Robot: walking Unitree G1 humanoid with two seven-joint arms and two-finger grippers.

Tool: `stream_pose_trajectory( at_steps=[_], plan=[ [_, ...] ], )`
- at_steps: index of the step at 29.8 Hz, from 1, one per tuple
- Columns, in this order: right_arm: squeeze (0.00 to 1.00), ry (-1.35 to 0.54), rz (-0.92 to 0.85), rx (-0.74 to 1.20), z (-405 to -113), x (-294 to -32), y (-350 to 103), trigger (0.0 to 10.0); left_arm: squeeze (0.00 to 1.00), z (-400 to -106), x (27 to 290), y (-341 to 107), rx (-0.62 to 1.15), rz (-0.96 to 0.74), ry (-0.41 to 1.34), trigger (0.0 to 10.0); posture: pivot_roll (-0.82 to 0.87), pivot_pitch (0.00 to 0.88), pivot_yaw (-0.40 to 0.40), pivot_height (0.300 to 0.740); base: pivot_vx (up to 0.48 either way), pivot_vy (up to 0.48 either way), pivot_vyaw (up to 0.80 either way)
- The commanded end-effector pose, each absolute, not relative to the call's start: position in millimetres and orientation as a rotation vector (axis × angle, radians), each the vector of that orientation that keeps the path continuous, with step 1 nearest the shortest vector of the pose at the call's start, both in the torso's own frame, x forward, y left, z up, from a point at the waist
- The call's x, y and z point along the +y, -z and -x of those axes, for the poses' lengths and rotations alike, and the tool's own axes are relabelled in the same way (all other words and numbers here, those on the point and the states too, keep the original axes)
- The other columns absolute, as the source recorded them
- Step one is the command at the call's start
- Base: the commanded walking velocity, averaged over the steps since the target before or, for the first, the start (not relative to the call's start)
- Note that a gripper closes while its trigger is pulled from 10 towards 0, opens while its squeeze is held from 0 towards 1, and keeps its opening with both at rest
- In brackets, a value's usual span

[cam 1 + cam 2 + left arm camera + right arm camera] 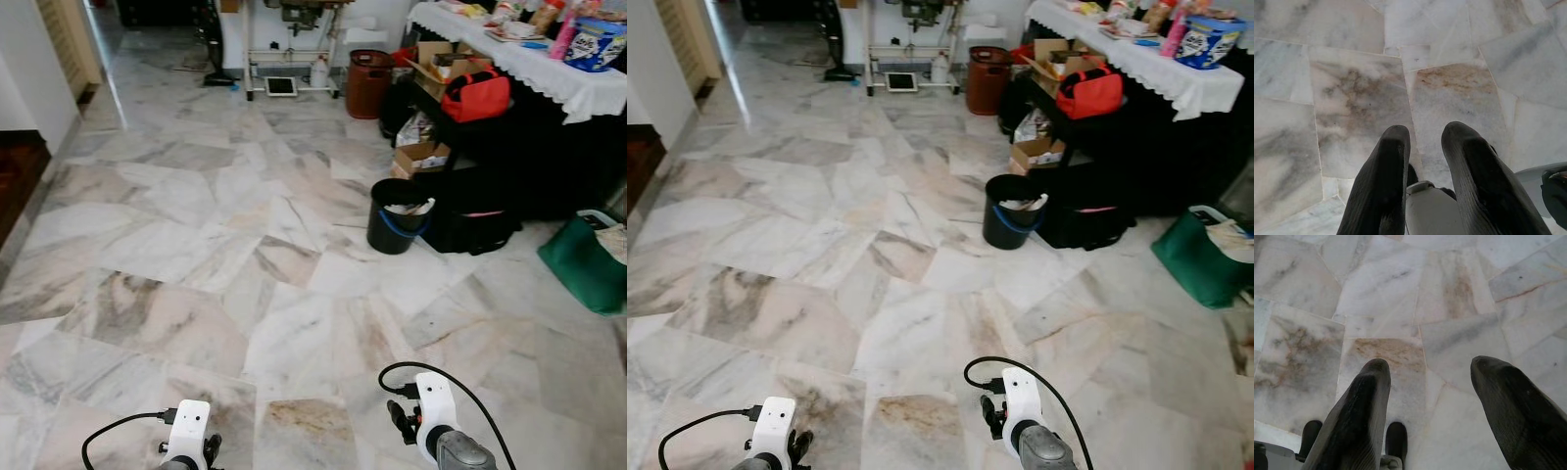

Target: Setting the table

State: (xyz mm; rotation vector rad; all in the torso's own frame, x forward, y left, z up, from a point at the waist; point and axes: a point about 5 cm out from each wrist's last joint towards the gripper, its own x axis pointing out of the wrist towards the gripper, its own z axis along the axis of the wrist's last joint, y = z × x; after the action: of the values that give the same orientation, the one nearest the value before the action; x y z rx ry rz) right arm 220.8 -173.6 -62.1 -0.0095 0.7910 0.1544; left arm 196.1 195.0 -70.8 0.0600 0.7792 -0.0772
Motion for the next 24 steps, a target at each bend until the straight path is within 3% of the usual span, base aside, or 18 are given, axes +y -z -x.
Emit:
stream_pose_trajectory(
  at_steps=[1,24],
  plan=[
    [0.00,-0.153,0.018,0.799,-222.2,-174.0,61.6,10.0,0.00,-193.4,194.9,72.2,0.783,-0.044,0.065,10.0,0.12,0.000,-0.086,0.740,0.000,0.000,-0.67],
    [0.00,-0.116,0.008,0.805,-218.8,-176.1,63.7,10.0,0.00,-195.9,195.5,71.0,0.787,-0.071,0.091,10.0,0.10,0.000,-0.066,0.740,0.000,-0.047,-0.66]
  ],
)
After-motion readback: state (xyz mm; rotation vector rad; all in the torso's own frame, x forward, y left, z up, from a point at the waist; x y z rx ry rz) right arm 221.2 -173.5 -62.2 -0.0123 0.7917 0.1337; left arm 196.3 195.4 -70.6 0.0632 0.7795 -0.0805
